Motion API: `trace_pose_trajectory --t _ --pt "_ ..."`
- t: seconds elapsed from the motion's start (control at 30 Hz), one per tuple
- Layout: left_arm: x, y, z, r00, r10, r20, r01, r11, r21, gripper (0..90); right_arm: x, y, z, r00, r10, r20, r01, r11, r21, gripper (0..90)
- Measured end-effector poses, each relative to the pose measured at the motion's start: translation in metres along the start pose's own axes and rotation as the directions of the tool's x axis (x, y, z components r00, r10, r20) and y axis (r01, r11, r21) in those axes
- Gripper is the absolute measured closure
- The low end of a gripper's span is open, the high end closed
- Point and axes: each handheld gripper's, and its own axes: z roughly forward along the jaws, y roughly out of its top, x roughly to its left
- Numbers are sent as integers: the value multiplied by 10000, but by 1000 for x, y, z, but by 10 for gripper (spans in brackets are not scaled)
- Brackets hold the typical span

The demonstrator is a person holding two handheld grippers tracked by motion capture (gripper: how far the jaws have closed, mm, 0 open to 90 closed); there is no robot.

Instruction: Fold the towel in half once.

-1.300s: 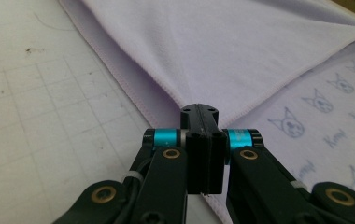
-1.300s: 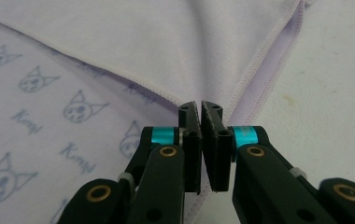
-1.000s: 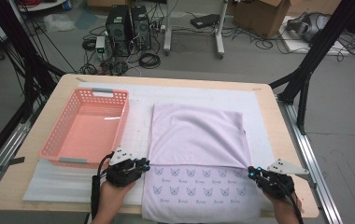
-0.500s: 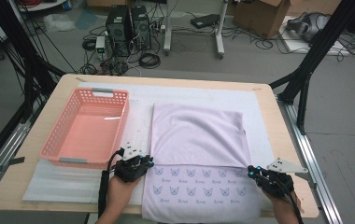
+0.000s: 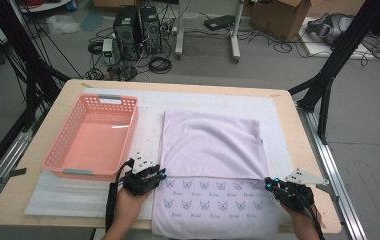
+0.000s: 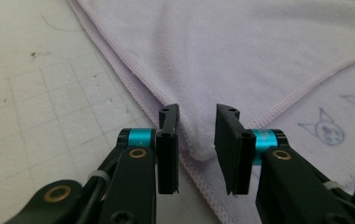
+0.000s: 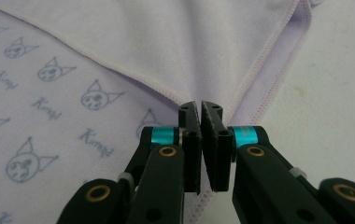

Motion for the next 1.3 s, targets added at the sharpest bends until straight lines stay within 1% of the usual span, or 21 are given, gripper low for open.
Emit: trace_pose_trajectory --t 0.17,0.2,0.3,0.4,0.47,0.5,0.53,0.6,0.67,0.73,0.83,0.93,1.03,1.2,1.3 --pt "-2 0 1 9997 227 10 -227 9997 134 836 0 0 1 10000 43 -20 -43 10000 35 863" --pt "-1 1 2 9998 195 2 -195 9997 177 855 0 0 1 10000 5 -2 -5 10000 2 863" --pt "1 1 4 10000 -65 -2 65 9995 317 853 0 0 1 10000 14 -14 -14 10000 37 863" --pt "1 1 3 10000 -26 32 25 9994 353 868 -1 0 1 10000 10 -8 -10 10000 21 863" --pt "1 1 2 10000 -26 82 24 9997 236 877 -1 1 1 10000 23 -12 -23 10000 4 863" --pt "1 1 0 9998 -107 163 104 9999 126 879 -1 1 1 10000 -7 8 7 10000 -38 863" --pt "2 1 -2 9989 -279 372 276 9996 94 879 0 1 0 10000 0 -14 0 10000 -55 863" --pt "3 1 -7 9970 -499 594 500 9987 -12 879 0 1 -2 10000 -30 -66 30 9999 -115 864" --pt "3 0 -14 9930 -736 925 745 9972 -63 879 0 0 -5 9999 -32 -146 29 9999 -162 865" --pt "1 -2 -21 9906 -826 1091 847 9963 -146 879 0 -1 -7 9997 -79 -222 75 9998 -185 865" --pt "-3 -4 -31 9888 -772 1280 806 9965 -216 879 3 -2 -12 9995 -84 -296 77 9997 -229 867" --pt "-7 -8 -42 9854 -823 1493 880 9956 -320 879 6 -5 -21 9993 -166 -345 156 9994 -305 868" --pt "-10 -14 -52 9822 -843 1679 911 9953 -336 878 10 -10 -34 9987 -33 -503 10 9990 -442 869" --pt "-19 -23 -67 9783 -696 1950 780 9963 -357 878 21 -19 -52 9973 -116 -719 77 9985 -539 869" --pt "-24 -27 -76 9755 -568 2124 681 9966 -462 878 28 -24 -62 9967 -188 -792 145 9984 -554 869"
